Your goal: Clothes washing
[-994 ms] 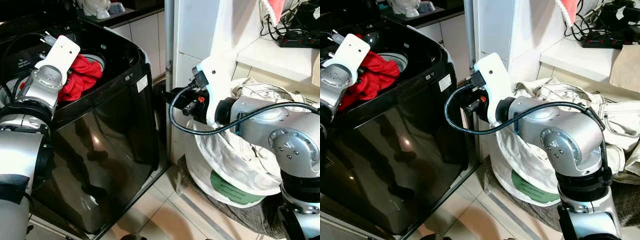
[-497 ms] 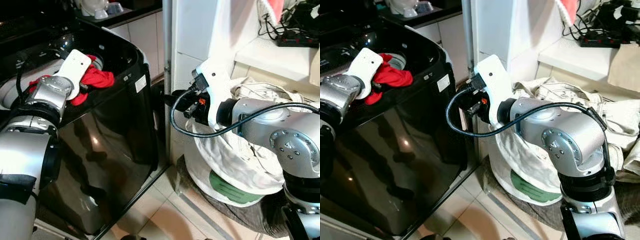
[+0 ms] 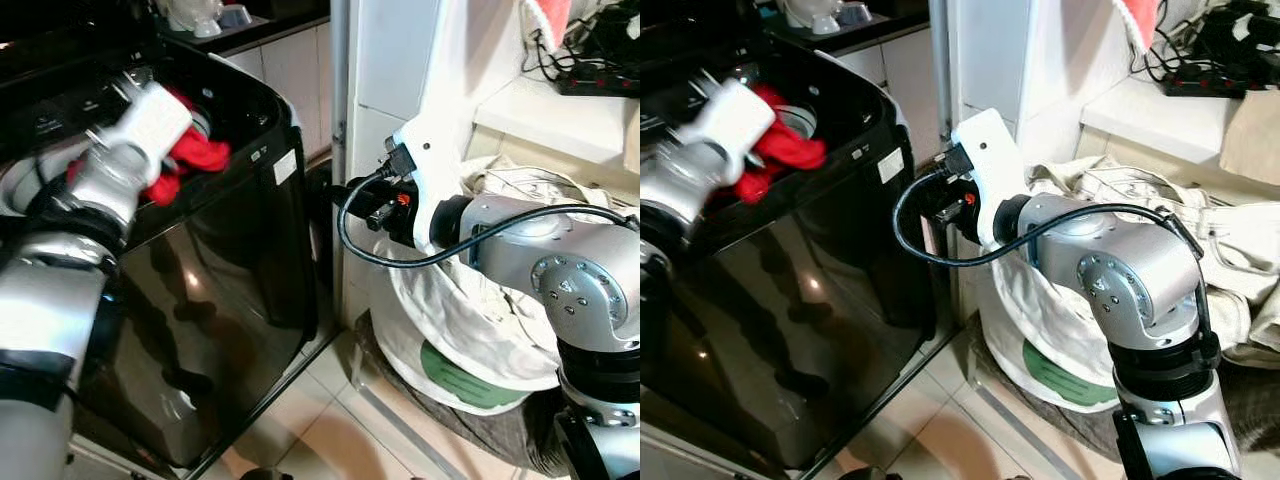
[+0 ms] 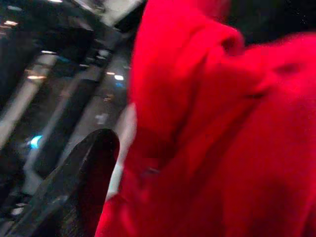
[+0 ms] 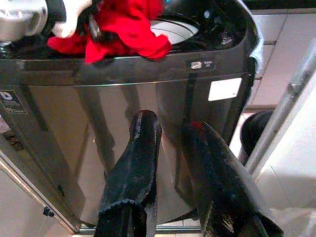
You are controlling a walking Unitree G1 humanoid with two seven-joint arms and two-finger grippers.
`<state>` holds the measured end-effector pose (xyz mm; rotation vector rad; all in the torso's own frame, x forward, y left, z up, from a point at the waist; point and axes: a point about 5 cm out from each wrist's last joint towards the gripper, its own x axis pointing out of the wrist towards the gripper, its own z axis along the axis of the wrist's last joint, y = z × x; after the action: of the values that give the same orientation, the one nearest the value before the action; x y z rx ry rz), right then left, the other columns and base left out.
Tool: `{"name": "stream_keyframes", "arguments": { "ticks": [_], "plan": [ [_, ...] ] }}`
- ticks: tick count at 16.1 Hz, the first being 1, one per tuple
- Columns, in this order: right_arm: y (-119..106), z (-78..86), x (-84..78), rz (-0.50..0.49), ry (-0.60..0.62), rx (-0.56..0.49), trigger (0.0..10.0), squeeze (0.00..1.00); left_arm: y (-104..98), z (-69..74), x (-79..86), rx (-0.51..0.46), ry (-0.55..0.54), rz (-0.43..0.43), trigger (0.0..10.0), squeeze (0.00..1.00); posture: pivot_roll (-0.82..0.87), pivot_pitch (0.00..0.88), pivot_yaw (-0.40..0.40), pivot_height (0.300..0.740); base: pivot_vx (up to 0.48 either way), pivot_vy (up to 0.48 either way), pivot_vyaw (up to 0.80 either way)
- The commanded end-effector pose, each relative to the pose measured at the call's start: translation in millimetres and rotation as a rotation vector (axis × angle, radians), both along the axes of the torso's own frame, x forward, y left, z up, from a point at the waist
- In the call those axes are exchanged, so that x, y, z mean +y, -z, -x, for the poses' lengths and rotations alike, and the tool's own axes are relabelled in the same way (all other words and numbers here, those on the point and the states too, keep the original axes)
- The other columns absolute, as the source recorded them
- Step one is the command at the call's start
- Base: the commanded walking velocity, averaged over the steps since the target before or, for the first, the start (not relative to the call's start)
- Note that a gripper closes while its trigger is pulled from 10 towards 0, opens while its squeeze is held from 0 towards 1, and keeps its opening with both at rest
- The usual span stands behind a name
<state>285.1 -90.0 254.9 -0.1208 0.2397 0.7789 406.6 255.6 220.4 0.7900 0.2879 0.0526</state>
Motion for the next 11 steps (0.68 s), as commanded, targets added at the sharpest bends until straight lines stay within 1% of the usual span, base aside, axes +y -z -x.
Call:
{"name": "stream_keyframes", "arguments": {
  "ticks": [1, 2, 3, 6, 7, 8, 9, 10, 11],
  "plan": [
    [-2.0, -2.1, -1.9, -0.002, 0.019, -0.008, 10.0, 0.00, -6.0, 0.8, 6.2, 0.009, -0.014, -0.003, 10.0, 0.00, -0.13, 0.000, 0.090, 0.740, 0.000, 0.000, 0.00],
    [-2.0, -2.1, -2.4, -0.001, 0.020, -0.008, 10.0, 0.00, -5.2, 1.5, 7.3, 0.036, -0.018, 0.080, 10.0, 0.00, -0.13, 0.000, 0.091, 0.740, 0.000, 0.000, 0.00],
    [-2.2, -2.4, -3.2, -0.001, 0.023, -0.009, 10.0, 0.00, -15.4, 0.6, 10.4, -0.016, -0.053, 0.159, 10.0, 1.00, -0.13, 0.000, 0.091, 0.740, 0.000, 0.000, 0.00],
    [-2.4, -3.2, -3.1, -0.004, 0.026, -0.010, 10.0, 0.00, -40.9, -0.9, 17.0, -0.173, -0.103, 0.102, 10.0, 1.00, -0.13, 0.000, 0.092, 0.740, 0.000, 0.000, 0.00],
    [-2.5, -4.2, -3.3, -0.008, 0.035, -0.012, 10.0, 0.00, -58.6, -0.6, 20.8, -0.290, -0.139, 0.030, 10.0, 1.00, -0.13, 0.000, 0.092, 0.740, 0.000, 0.000, 0.00],
    [-3.0, -5.8, -4.1, -0.014, 0.050, -0.014, 10.0, 0.00, -70.1, 0.1, 22.5, -0.363, -0.155, -0.033, 10.0, 1.00, -0.13, 0.000, 0.093, 0.740, 0.000, 0.000, 0.00],
    [-3.2, -7.1, -4.9, -0.015, 0.061, -0.015, 10.0, 0.00, -55.4, -1.3, 18.6, -0.226, -0.102, -0.042, 10.0, 1.00, -0.13, 0.000, 0.092, 0.740, 0.000, 0.000, 0.00],
    [-3.0, -7.3, -4.8, -0.013, 0.062, -0.015, 10.0, 0.00, -25.8, -0.1, 12.3, 0.017, -0.015, -0.019, 10.0, 1.00, -0.12, 0.000, 0.094, 0.740, 0.000, 0.000, 0.00],
    [-2.5, -6.9, -4.4, -0.010, 0.060, -0.015, 10.0, 0.00, -7.1, 2.6, 6.9, 0.160, 0.048, -0.003, 10.0, 0.00, -0.13, 0.000, 0.100, 0.740, 0.000, 0.000, 0.00]
  ]
}}
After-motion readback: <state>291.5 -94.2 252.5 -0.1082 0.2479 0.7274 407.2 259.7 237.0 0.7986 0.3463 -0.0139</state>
